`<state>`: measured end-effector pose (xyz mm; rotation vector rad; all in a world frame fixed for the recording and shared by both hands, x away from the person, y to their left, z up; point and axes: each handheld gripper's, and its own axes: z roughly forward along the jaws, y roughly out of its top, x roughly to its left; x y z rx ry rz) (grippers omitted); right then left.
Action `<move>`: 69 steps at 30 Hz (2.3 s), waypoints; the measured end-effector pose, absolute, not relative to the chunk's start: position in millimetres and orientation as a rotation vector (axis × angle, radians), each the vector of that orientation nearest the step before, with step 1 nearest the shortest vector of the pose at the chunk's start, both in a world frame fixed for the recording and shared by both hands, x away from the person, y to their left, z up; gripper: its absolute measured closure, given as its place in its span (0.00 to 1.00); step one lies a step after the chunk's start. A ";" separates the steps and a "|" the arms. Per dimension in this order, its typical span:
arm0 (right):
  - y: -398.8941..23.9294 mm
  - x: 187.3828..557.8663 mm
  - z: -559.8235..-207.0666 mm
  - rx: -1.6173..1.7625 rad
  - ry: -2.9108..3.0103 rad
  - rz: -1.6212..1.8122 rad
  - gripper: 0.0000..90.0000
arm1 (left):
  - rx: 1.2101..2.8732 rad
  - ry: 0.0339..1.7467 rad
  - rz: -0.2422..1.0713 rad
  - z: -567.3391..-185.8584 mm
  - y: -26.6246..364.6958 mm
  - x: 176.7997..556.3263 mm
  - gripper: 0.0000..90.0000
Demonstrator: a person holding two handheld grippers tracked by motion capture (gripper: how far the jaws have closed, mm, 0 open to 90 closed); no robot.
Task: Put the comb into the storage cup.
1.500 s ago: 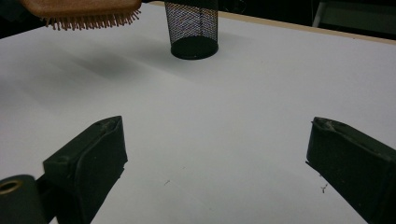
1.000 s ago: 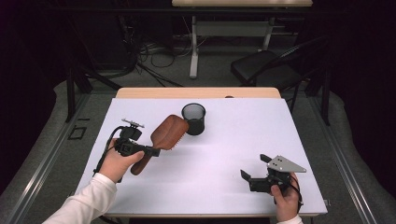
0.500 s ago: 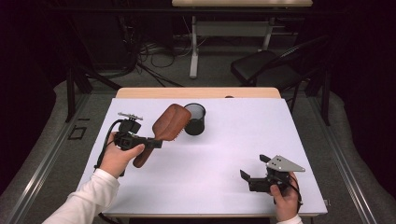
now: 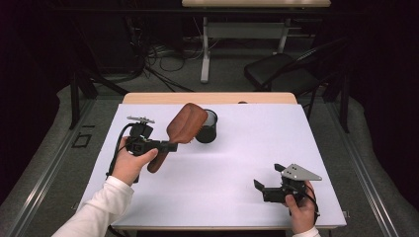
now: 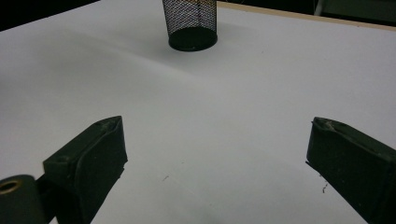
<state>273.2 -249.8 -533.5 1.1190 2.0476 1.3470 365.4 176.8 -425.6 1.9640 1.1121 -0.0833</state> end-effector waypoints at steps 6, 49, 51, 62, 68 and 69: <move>-244.4 276.8 -533.7 1.146 2.080 1.335 0.05 | 1.932 1.081 -0.096 -425.2 171.7 369.3 0.82; -201.8 344.8 -460.0 1.243 2.303 1.324 0.00 | 1.847 0.945 -0.122 -418.2 141.8 382.0 0.83; -199.7 349.0 -456.4 1.240 2.323 1.321 0.00 | 1.846 0.945 -0.123 -417.9 141.7 382.3 0.83; -185.2 366.3 -441.1 1.264 2.385 1.304 0.00 | 1.844 0.941 -0.127 -418.3 141.0 383.9 0.83; -179.5 373.8 -437.5 1.277 2.402 1.290 0.00 | 1.836 0.939 -0.127 -418.4 140.8 384.3 0.83; -178.4 375.3 -436.4 1.283 2.404 1.294 0.00 | 1.834 0.941 -0.127 -418.4 140.7 384.3 0.83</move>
